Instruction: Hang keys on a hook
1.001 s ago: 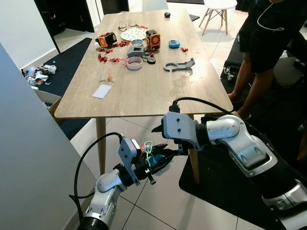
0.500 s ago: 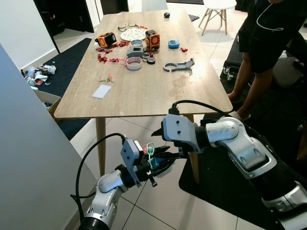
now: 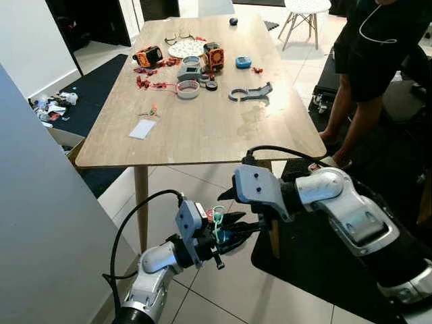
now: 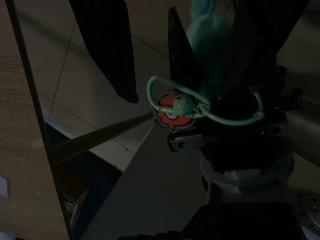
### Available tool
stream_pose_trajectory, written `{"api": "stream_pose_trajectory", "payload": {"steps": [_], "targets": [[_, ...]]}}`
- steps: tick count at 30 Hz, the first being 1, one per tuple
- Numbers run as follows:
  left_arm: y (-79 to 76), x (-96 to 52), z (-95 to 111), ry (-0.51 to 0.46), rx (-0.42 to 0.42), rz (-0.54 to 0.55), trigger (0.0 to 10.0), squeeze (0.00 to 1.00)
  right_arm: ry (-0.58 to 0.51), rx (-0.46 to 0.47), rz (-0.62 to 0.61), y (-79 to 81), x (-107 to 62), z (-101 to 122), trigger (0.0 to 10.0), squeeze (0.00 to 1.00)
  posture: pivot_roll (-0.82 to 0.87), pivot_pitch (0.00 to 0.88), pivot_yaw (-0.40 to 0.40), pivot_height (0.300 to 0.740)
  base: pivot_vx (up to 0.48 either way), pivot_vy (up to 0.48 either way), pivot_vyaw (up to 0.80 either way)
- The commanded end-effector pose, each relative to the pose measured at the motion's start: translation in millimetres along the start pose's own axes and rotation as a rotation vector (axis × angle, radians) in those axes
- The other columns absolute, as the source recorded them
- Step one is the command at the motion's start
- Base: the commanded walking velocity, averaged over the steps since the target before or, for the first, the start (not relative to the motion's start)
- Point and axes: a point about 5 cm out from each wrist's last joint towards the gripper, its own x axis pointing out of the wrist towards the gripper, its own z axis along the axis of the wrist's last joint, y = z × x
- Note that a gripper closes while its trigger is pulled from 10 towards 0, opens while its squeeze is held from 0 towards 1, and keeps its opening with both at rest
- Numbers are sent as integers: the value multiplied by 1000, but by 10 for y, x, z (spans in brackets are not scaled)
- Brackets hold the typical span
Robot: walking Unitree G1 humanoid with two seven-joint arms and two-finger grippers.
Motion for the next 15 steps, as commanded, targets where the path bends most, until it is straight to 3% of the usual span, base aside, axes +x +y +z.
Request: {"api": "stream_pose_trajectory", "payload": {"steps": [1, 15], "targets": [[78, -88, 25, 4, 22, 47, 10000, 0, 17, 17, 66, 85, 32, -39, 10000, 0, -123, 64, 60, 740, 0, 0, 0], [77, -70, 22, 2, 22, 40, 10000, 0, 63, 3, 42, 90, 111, -91, 10000, 0, -126, 62, 62, 740, 0, 0, 0]]}}
